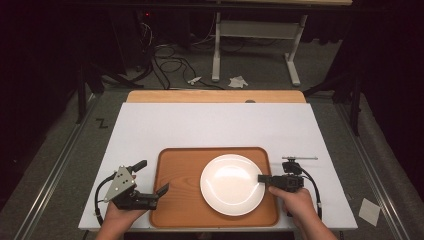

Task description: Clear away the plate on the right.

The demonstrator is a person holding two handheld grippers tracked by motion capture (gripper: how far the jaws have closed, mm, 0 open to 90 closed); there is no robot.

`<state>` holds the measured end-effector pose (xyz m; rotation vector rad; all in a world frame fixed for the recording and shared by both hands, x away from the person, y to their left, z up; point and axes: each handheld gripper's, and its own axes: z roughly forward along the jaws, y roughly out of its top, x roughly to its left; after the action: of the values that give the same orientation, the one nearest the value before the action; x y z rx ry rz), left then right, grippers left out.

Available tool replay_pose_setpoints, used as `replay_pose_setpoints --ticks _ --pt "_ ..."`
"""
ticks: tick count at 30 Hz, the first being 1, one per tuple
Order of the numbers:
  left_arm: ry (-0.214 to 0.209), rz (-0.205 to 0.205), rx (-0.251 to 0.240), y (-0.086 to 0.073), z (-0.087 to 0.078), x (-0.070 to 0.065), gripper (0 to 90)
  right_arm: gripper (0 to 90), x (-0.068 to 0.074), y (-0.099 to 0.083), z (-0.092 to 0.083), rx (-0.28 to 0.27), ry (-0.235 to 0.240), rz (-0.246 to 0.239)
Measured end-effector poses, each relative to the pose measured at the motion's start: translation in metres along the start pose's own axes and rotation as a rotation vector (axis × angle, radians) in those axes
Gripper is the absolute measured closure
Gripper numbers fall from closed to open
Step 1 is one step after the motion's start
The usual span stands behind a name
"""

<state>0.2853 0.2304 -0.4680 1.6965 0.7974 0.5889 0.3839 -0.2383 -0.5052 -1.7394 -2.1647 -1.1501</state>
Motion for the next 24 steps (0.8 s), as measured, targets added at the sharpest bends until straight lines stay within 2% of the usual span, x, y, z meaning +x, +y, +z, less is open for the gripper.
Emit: replay_pose_setpoints --ticks 1,2,6,7,9,12,13,15,16,17,18,19,20,22,24 --pt "0.0 0.0 0.002 0.0 0.0 0.0 0.1 72.8 0.002 0.001 -0.002 -0.011 -0.009 -0.019" --pt "0.0 -0.001 0.004 0.0 0.001 0.0 0.1 72.8 0.002 0.001 -0.002 -0.011 -0.009 -0.019" --pt "0.01 -0.007 0.024 -0.001 0.002 0.001 0.1 62.6 0.005 0.002 -0.008 -0.04 -0.027 -0.062" --pt "0.019 -0.016 0.038 -0.002 0.003 0.001 0.1 57.0 0.007 0.002 -0.013 -0.061 -0.039 -0.102" --pt "0.028 -0.027 0.051 -0.003 0.004 0.003 0.1 49.8 0.008 0.002 -0.021 -0.105 -0.048 -0.132" --pt "0.044 -0.049 0.069 -0.004 0.005 0.005 0.1 38.3 0.011 0.004 -0.037 -0.196 -0.067 -0.207" --pt "0.044 -0.049 0.069 -0.004 0.005 0.005 0.1 38.3 0.011 0.004 -0.037 -0.196 -0.067 -0.207" --pt "0.052 -0.057 0.074 -0.005 0.005 0.006 0.1 29.6 0.011 0.005 -0.056 -0.283 -0.078 -0.279" --pt "0.057 -0.058 0.072 -0.004 0.005 0.007 0.1 25.3 0.011 0.005 -0.062 -0.311 -0.056 -0.303" --pt "0.059 -0.06 0.07 -0.004 0.005 0.007 0.1 25.3 0.011 0.005 -0.062 -0.311 -0.056 -0.303" --pt "0.064 -0.061 0.066 -0.004 0.004 0.007 0.1 21.7 0.013 0.004 -0.068 -0.343 -0.064 -0.333" --pt "0.074 -0.065 0.055 -0.003 0.002 0.008 0.1 15.9 0.015 0.002 -0.08 -0.393 -0.093 -0.365" --pt "0.074 -0.065 0.055 -0.003 0.002 0.008 0.1 15.9 0.015 0.002 -0.08 -0.393 -0.093 -0.365" --pt "0.08 -0.069 0.05 -0.003 0.001 0.009 0.1 13.5 0.016 0.003 -0.091 -0.437 -0.106 -0.384" --pt "0.085 -0.07 0.047 -0.003 0.001 0.009 0.1 7.3 0.016 0.001 -0.101 -0.459 -0.115 -0.403"
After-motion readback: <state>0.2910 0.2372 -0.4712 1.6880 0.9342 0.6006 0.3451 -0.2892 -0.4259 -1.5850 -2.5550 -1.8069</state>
